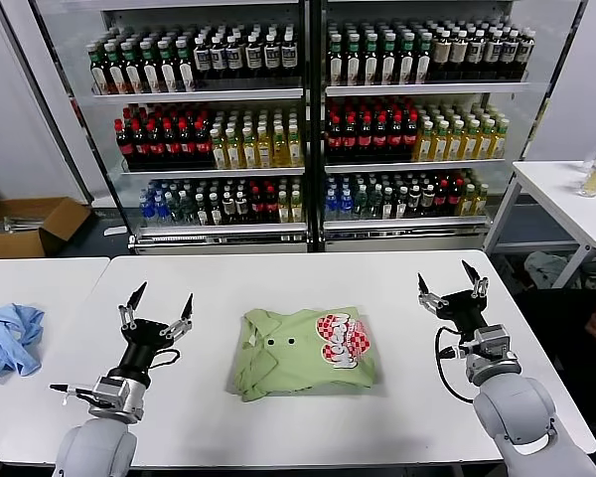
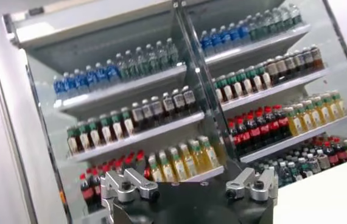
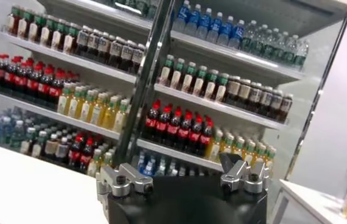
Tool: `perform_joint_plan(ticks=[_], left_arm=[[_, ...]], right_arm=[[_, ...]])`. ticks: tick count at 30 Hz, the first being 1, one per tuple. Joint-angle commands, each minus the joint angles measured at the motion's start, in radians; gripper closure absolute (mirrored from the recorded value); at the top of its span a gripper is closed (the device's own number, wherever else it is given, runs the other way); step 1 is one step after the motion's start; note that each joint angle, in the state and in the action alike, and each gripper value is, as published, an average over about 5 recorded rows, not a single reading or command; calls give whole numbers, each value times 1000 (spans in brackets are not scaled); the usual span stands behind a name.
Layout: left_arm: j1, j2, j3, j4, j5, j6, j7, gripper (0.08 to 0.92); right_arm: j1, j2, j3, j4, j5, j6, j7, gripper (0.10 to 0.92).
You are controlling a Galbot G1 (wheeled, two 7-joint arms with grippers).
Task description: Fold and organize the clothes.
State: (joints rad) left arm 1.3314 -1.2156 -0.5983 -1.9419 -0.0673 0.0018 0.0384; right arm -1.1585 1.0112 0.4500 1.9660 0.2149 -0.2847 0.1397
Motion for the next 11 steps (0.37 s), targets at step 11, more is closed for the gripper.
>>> perform_joint_plan(ticks=[11], left_arm=[[-78, 30, 5, 30, -127, 69, -9, 177]], right_arm=[[35, 28, 11, -119, -27, 68, -9, 203]])
